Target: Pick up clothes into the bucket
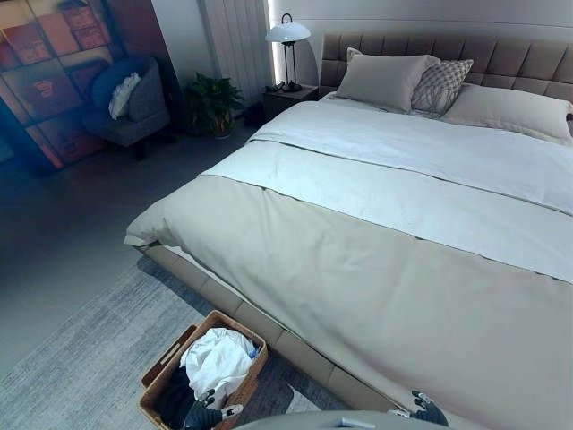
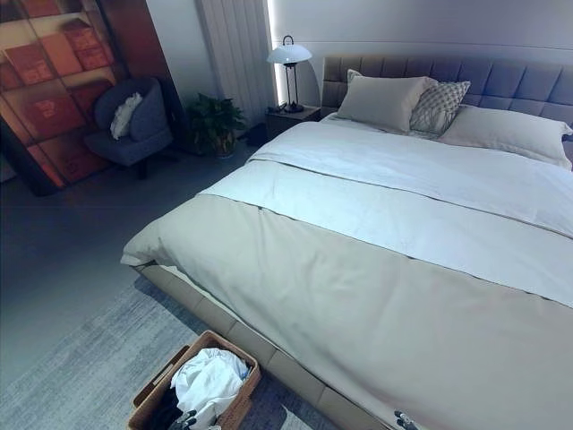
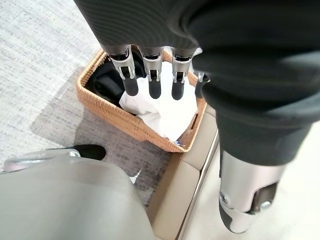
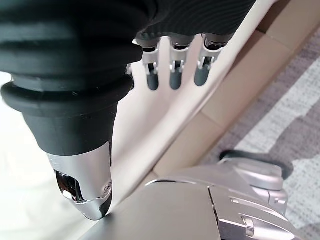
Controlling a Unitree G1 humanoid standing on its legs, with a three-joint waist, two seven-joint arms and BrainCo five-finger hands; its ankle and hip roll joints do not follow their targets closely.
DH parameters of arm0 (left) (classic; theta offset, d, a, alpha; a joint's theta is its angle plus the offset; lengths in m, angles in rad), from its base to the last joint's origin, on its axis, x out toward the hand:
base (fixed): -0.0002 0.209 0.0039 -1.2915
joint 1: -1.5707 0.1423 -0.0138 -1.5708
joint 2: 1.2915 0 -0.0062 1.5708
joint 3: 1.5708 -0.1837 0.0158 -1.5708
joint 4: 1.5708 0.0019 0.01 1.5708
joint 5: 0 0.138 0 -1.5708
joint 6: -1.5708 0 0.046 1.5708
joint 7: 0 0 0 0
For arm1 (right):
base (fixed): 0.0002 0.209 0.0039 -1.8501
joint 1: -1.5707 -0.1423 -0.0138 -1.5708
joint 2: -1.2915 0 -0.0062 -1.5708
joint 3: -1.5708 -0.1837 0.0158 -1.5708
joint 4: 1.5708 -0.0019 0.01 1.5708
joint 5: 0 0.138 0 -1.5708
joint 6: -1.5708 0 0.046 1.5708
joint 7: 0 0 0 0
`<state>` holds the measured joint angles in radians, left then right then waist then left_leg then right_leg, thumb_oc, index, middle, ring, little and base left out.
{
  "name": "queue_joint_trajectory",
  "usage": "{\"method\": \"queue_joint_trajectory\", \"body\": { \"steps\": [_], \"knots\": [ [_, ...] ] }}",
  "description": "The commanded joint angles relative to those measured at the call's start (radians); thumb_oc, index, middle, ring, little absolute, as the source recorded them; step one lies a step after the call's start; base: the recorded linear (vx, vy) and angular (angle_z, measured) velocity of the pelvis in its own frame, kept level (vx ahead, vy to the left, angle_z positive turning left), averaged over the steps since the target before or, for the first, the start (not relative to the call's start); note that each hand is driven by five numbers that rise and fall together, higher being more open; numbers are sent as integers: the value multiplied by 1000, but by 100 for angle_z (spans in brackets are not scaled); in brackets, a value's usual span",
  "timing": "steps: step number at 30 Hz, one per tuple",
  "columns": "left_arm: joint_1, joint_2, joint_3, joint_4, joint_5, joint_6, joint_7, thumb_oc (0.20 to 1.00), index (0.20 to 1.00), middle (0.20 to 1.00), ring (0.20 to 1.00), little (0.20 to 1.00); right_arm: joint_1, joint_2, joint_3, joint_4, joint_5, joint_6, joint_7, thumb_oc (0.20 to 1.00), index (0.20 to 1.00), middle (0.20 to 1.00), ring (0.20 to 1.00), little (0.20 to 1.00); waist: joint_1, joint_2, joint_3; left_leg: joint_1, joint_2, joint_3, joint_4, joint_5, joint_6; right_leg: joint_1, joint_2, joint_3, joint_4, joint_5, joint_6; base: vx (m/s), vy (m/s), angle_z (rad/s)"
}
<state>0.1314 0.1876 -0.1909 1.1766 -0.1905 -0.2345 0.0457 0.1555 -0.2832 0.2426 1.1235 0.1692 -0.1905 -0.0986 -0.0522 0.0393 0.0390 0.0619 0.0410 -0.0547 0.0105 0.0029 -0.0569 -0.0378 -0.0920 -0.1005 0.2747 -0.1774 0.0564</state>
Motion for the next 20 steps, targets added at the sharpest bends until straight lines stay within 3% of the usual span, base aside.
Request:
{"method": "queue_joint_trajectory", "body": {
  "steps": [1, 20],
  "knots": [
    [-73, -15, 26, 8, -23, -12, -14, 1000, 1000, 1000, 1000, 1000, -83, 20, 2, 2, 19, -6, 4, 1000, 1000, 1000, 1000, 1000, 6, -54, 54, -3, -78, 21, 45, -65, 25, 105, -39, 19, -201, 140, 73, 3, 22, -3],
    [-85, -13, 20, 30, -9, -6, -24, 1000, 1000, 1000, 1000, 1000, -86, 25, 14, 16, 4, -3, 9, 1000, 1000, 1000, 1000, 1000, 5, -59, 45, 34, -68, 28, 38, -79, 19, 150, -39, 14, -229, 130, 72, 14, -3, -1]
  ]
}}
